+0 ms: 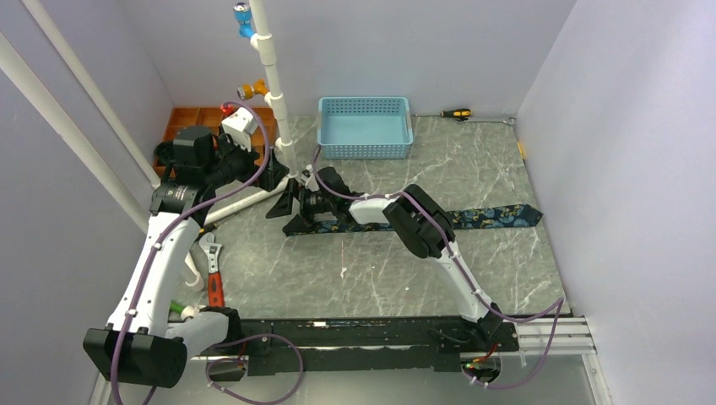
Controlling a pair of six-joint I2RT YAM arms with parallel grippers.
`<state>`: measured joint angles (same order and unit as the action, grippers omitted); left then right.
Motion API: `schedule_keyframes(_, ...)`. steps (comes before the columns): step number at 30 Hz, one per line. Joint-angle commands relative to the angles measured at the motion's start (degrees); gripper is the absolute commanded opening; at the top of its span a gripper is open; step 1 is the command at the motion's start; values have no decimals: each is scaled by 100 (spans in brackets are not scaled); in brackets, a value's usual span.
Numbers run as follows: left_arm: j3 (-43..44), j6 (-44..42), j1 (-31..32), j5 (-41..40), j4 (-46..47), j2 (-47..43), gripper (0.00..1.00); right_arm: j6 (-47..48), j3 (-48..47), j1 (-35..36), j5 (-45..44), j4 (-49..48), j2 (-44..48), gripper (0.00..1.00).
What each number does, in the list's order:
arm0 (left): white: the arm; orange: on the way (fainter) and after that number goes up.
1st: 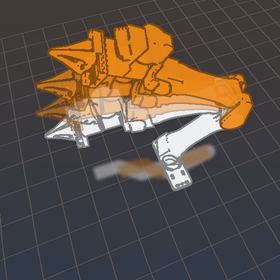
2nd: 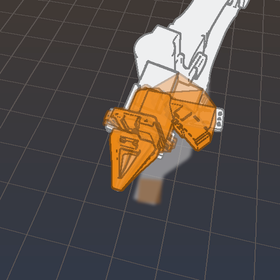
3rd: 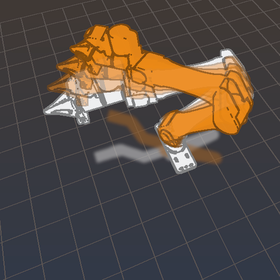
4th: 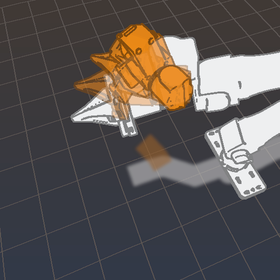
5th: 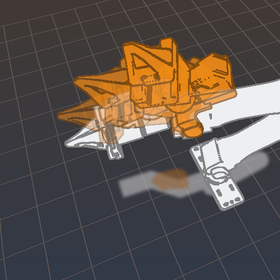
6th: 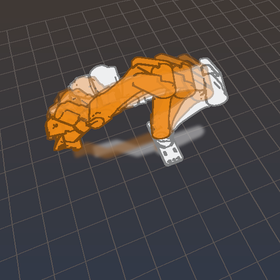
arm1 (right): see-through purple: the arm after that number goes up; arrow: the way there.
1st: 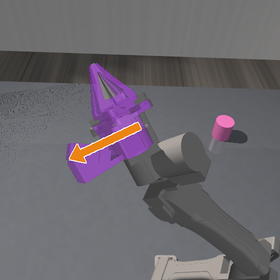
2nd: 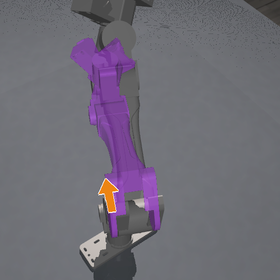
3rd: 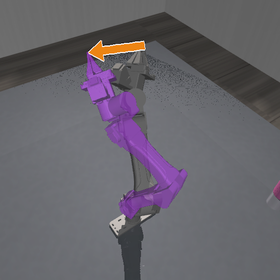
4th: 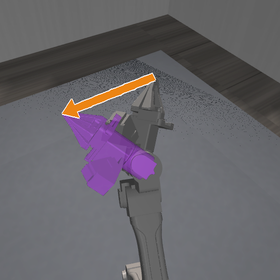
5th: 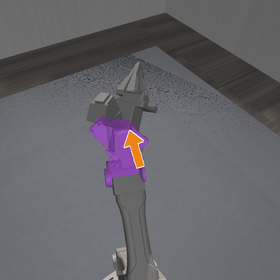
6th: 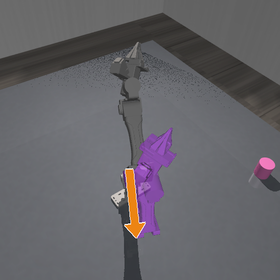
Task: Roll the ties
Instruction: Roll the tie at the center of the board.
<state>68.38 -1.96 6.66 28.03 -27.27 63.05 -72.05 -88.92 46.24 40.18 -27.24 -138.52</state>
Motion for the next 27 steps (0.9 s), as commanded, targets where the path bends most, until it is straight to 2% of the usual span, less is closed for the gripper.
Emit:
schedule_keyframes(1, -13, -58, -33, -133, 57, -144, 99, 680, 216, 67, -1004, 1812, -477, 100)
schedule_keyframes(6, 22, -108, -33, -122, 54, -130, 99, 799, 148, 86, -1330, 2296, -456, 100)
schedule_keyframes(10, -30, -125, -33, -103, 38, -151, 99, 867, -82, 164, -1253, 2335, -299, 100)
schedule_keyframes(16, 17, -143, -33, 22, 32, -135, 99, 497, -143, 297, -416, 959, 221, 100)
schedule_keyframes(21, 0, -117, -33, 88, 78, -130, 99, 591, -14, 253, -279, 728, 778, 100)
schedule_keyframes(27, -8, -145, -33, 125, 73, -108, 99, 365, 658, 141, -184, 505, 1218, 100)
